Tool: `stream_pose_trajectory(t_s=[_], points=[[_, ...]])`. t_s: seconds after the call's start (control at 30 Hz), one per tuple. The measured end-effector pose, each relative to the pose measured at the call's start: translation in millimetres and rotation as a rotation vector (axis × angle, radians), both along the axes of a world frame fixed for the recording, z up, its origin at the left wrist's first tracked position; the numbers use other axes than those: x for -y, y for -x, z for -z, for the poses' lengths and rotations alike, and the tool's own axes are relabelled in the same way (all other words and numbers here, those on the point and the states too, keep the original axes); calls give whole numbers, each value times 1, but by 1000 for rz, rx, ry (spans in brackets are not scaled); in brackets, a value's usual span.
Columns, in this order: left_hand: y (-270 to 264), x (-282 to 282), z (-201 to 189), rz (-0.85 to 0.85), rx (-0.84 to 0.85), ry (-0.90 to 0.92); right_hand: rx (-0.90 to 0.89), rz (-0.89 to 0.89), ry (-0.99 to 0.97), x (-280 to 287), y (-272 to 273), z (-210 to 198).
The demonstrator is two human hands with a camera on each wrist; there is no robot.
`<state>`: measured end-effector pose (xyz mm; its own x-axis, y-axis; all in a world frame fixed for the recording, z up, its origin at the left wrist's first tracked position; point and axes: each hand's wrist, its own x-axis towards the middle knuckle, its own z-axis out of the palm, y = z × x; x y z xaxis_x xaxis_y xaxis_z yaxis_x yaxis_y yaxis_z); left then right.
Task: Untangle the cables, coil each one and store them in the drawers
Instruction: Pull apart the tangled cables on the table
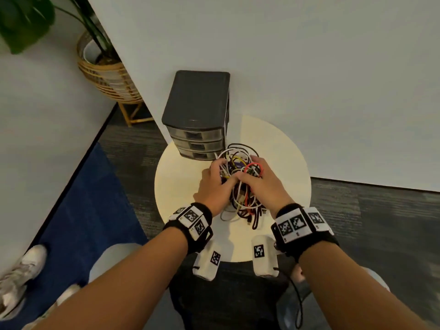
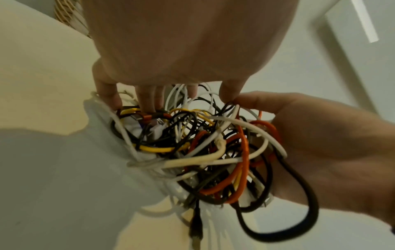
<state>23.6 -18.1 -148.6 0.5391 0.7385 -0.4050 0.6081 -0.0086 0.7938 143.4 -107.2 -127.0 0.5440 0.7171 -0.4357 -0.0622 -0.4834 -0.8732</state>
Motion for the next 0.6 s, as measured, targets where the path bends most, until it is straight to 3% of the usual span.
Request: stream_pose_trajectory(t_s=[0.27,0.4,0.6], points=[[5,13,-1,35,143,20,-16,53,-107,7,4,8],[10,19,-6,-18,174,143,-51,120,-127,20,2,8],[27,27,-26,-4,286,237,191,79,-165,38,1,-7]])
